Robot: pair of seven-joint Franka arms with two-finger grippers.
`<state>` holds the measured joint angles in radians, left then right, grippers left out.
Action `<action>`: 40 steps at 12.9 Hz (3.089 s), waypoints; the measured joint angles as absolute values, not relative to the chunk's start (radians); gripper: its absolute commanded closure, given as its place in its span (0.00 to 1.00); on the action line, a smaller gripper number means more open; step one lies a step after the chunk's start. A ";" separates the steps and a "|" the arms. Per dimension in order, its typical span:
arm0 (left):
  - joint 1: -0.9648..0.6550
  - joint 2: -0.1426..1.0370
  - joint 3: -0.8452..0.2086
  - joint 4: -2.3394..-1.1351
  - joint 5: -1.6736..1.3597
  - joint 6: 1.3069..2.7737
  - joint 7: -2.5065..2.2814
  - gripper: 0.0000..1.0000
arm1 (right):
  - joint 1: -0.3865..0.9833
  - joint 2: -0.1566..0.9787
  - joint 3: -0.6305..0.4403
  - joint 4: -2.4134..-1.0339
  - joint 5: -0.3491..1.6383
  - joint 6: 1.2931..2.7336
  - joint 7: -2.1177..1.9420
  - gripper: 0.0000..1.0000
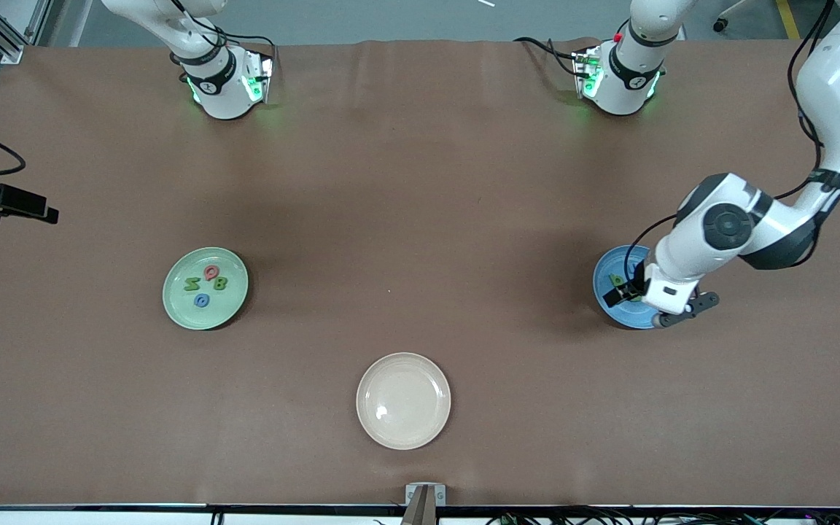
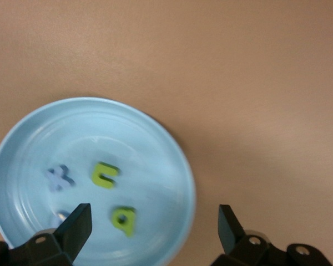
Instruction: Sort upper and lower case letters into plates
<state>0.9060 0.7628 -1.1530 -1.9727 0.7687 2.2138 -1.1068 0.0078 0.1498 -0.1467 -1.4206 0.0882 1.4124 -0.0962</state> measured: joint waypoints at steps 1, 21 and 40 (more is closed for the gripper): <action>0.913 0.757 -1.163 -1.943 0.718 2.192 -1.104 0.00 | 0.004 0.132 -0.138 -1.437 0.081 1.414 -0.096 0.00; 0.311 0.382 -0.502 -1.677 0.019 1.972 -0.483 0.00 | -0.011 -0.063 -0.087 -1.595 0.059 1.445 -0.091 0.00; -0.238 -0.028 0.252 -1.766 -0.040 1.799 -0.131 0.00 | -0.006 -0.069 -0.077 -1.596 0.016 1.471 -0.092 0.00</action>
<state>-0.2381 -0.0282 0.2525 -1.7659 -0.0398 1.7994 -0.1313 -0.0060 -0.0693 -0.0769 -1.5957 0.0164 1.4707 -0.0918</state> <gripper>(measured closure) 0.000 0.000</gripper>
